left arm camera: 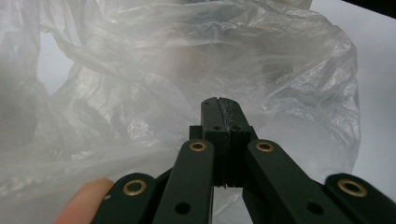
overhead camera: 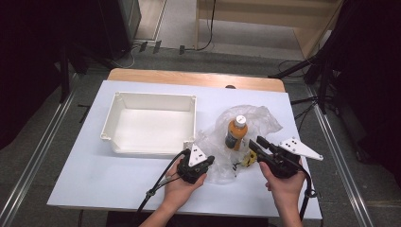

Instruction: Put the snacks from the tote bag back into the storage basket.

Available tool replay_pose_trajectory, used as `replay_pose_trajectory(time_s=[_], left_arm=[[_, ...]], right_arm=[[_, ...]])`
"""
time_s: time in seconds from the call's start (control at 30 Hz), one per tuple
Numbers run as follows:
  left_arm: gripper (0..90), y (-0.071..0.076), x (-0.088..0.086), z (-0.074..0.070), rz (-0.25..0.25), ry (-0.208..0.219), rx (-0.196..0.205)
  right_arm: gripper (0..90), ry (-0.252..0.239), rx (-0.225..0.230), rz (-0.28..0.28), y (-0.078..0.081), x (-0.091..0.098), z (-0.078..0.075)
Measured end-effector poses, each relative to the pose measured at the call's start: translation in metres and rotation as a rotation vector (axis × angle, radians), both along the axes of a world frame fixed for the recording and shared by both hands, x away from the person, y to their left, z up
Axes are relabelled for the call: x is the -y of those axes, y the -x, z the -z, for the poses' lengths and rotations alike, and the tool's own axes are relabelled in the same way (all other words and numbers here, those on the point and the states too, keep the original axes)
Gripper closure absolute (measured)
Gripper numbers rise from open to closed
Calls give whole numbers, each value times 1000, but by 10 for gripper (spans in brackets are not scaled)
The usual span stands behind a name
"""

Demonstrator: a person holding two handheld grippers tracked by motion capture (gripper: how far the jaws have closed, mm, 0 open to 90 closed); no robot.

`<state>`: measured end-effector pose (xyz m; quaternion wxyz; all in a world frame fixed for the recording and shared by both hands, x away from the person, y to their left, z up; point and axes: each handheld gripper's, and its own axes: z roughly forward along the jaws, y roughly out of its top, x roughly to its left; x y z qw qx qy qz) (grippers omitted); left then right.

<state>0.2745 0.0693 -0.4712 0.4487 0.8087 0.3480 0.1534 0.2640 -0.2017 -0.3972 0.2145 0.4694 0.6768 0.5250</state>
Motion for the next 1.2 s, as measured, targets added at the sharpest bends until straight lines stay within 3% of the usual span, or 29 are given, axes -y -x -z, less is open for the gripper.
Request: replay_pose_trajectory(time_s=[0.03,0.1,0.13,0.2,0.5,0.6,0.77,0.87,0.93,1.0,1.13,1.2], left_arm=[[900,0,-1,0,1,2,2],[900,0,-1,0,-4,11,0],[900,0,-1,0,-4,11,0],[900,0,-1,0,-5,13,-4],[900,0,-2,0,-2,13,-10],[900,1,-2,0,0,11,-9],[900,0,-3,0,4,10,-11],[900,0,-3,0,1,16,-12],[900,0,-3,0,1,13,-11],[900,0,-3,0,2,6,-11],[900,0,-3,0,-1,6,-16],[900,0,-3,0,-3,6,-19]], right_arm=[[696,26,28,7,2,-3,-7],[709,32,70,24,2,-3,-16],[709,32,70,24,2,-3,-16],[707,44,123,53,-2,0,-28],[555,46,161,116,-32,5,-59],[504,49,125,108,-46,5,-57],[479,78,10,82,-71,2,-33],[576,62,-22,99,-81,3,-21],[764,56,-46,110,-86,4,-15],[889,62,-38,100,-90,4,-10],[900,79,-110,126,-105,5,6],[900,115,-161,133,-114,3,18]])
